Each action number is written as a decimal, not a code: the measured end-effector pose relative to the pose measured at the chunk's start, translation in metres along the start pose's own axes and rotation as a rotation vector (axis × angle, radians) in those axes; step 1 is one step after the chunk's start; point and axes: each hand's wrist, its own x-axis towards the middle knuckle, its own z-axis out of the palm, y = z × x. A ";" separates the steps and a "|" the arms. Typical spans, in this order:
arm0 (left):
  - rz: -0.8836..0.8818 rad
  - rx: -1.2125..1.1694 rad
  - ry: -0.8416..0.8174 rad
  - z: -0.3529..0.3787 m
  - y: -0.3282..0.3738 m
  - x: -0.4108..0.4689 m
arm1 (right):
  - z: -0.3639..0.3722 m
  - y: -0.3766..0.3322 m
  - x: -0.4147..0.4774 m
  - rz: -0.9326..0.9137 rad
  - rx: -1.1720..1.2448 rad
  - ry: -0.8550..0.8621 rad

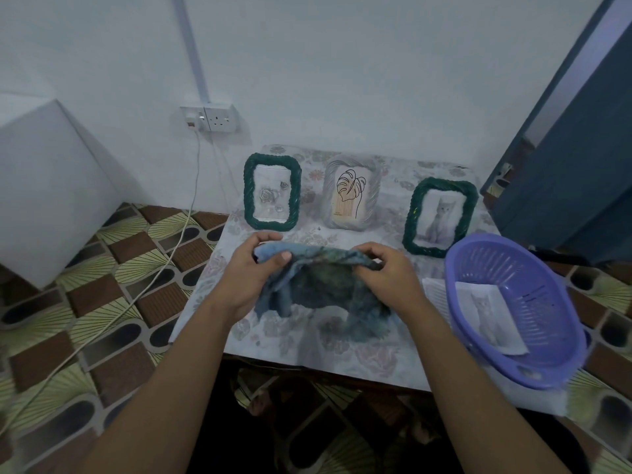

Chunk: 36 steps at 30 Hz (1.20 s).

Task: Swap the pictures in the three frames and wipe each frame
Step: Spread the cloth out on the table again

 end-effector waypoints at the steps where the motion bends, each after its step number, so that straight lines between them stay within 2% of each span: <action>1: 0.011 -0.056 -0.024 0.003 0.003 0.000 | -0.002 0.001 0.000 0.008 -0.031 -0.009; 5: 0.029 -0.090 -0.006 0.024 0.016 -0.004 | -0.004 0.001 -0.007 0.071 -0.158 -0.117; 7: 0.097 0.050 0.010 0.036 0.022 -0.006 | -0.004 -0.002 -0.011 0.051 -0.172 -0.206; 11: 0.217 0.372 -0.173 0.052 0.029 -0.008 | -0.001 -0.012 -0.017 0.001 0.078 -0.307; 15: 0.203 0.562 -0.282 0.061 0.036 -0.012 | -0.002 -0.016 -0.021 -0.014 0.303 -0.295; 18: 0.239 0.708 -0.313 0.062 0.044 -0.014 | -0.004 -0.015 -0.024 -0.023 0.343 -0.259; 23: 0.211 0.607 -0.384 0.064 0.056 -0.016 | -0.009 -0.014 -0.023 -0.077 0.335 -0.259; 29: 0.239 0.609 -0.367 0.060 0.053 -0.014 | -0.014 -0.016 -0.025 -0.093 0.650 -0.203; 34: 0.266 0.675 -0.303 0.058 0.039 -0.015 | -0.020 -0.022 -0.020 -0.017 0.844 -0.097; 36: 0.283 0.656 -0.229 0.058 0.034 -0.013 | -0.024 -0.023 -0.019 0.035 0.853 -0.089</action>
